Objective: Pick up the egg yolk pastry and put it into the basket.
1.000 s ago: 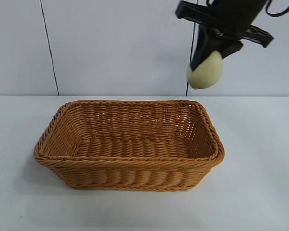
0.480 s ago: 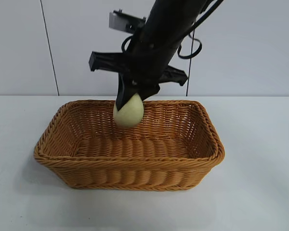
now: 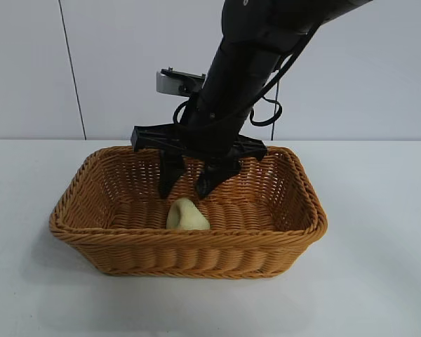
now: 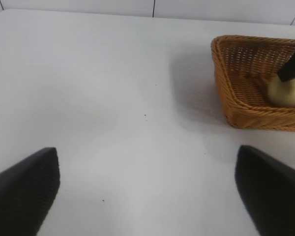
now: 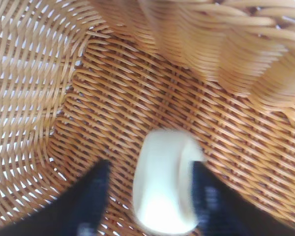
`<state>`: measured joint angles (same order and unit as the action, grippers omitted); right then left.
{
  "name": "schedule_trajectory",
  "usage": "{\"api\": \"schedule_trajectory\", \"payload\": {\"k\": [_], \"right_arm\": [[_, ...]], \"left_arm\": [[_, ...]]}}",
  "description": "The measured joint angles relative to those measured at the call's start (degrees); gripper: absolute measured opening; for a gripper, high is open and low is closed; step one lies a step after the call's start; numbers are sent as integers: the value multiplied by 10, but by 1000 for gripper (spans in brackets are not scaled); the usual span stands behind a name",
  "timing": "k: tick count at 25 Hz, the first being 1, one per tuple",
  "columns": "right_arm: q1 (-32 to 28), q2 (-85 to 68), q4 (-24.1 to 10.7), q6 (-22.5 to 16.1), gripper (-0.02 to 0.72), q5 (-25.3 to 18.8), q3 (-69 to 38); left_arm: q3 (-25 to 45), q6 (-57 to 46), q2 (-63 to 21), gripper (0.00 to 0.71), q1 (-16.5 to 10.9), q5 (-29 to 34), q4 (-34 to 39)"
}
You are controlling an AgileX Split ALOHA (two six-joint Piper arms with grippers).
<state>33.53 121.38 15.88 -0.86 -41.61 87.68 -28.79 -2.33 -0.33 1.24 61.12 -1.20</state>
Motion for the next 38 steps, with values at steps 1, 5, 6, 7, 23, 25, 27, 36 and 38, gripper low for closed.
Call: {"api": "schedule_trajectory", "payload": {"k": [1, 5, 6, 7, 23, 25, 27, 36, 38], "right_arm": [[0, -5, -1, 0, 629, -7, 0], [0, -32, -15, -6, 685, -60, 22], [0, -38, -24, -15, 688, -81, 35], [0, -38, -24, -15, 688, -81, 35], [-151, -46, -171, -93, 695, -277, 177], [-193, -46, -179, -88, 695, -277, 177], [-231, -46, -185, -83, 695, -278, 177], [-326, -46, -189, -65, 695, -278, 177], [-328, -49, -189, -58, 695, -277, 171]], "left_arm": [[0, 0, 0, 695, 0, 0, 0], [0, 0, 0, 695, 0, 0, 0], [0, 0, 0, 695, 0, 0, 0], [0, 0, 0, 695, 0, 0, 0], [0, 0, 0, 695, 0, -1, 0], [0, 0, 0, 695, 0, -1, 0], [0, 0, 0, 695, 0, -1, 0], [0, 0, 0, 695, 0, -1, 0], [0, 0, 0, 695, 0, -1, 0]]}}
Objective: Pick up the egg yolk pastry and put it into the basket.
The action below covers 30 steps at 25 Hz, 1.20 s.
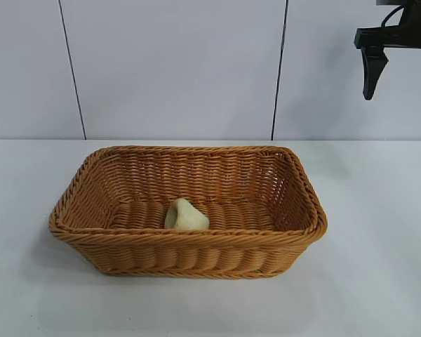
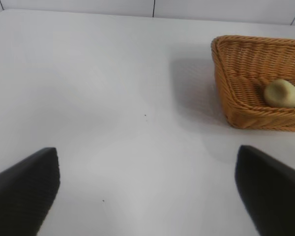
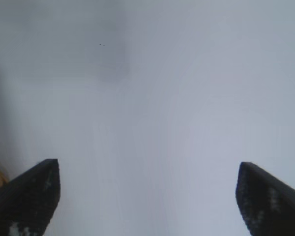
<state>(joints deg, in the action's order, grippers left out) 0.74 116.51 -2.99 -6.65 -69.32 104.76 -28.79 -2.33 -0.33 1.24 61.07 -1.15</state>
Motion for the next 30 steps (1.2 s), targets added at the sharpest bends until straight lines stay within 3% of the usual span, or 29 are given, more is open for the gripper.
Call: {"api": "schedule_trajectory", "payload": {"k": [8, 22, 30], "right_arm": [[0, -109, 5, 15, 695, 0, -179], [2, -523, 8, 16, 695, 1, -619], [2, -780, 8, 19, 695, 84, -755]], "left_arm": [[0, 0, 0, 695, 0, 0, 0], [0, 0, 0, 695, 0, 0, 0], [0, 0, 0, 695, 0, 0, 0]]}}
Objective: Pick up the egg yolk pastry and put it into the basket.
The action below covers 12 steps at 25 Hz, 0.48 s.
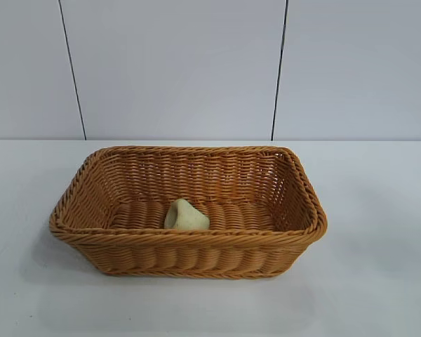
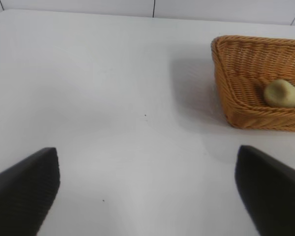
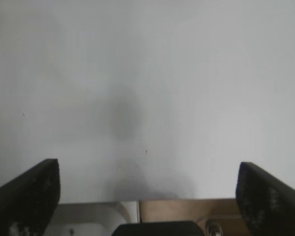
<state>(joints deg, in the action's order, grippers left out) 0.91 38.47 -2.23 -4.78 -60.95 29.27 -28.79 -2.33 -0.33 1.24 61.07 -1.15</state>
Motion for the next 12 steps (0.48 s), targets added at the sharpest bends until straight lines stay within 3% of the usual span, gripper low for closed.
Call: {"api": "schedule_trajectory", "payload": {"k": [12], "right_arm": [[0, -253, 8, 11, 695, 20, -8]], "left_arm": [[0, 0, 0, 695, 0, 0, 0]]}}
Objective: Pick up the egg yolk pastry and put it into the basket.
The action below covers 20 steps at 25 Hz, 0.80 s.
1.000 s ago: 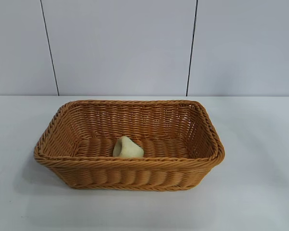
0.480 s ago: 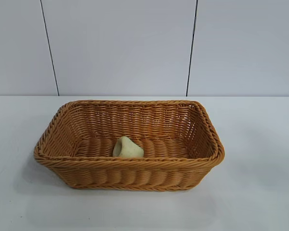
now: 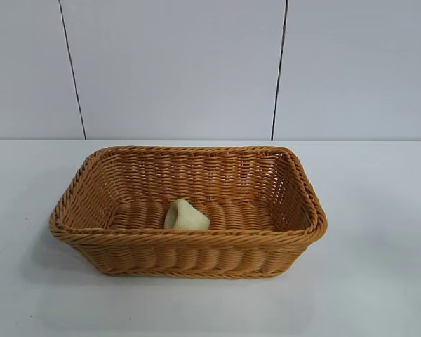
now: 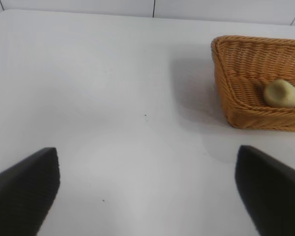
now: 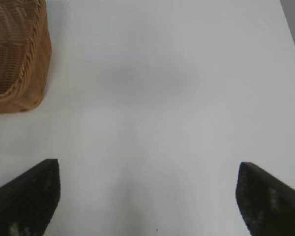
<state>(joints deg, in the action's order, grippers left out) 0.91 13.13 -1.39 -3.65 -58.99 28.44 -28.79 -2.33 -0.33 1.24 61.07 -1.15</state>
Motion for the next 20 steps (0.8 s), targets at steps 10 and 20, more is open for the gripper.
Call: {"api": "schedule_trajectory", "payload": {"k": [10, 20], "right_arm": [[0, -127, 3, 0, 695, -1, -1], [0, -134, 3, 0, 695, -1, -1]], "left_arm": [[0, 0, 0, 695, 0, 0, 0], [0, 0, 0, 695, 0, 0, 1]]}}
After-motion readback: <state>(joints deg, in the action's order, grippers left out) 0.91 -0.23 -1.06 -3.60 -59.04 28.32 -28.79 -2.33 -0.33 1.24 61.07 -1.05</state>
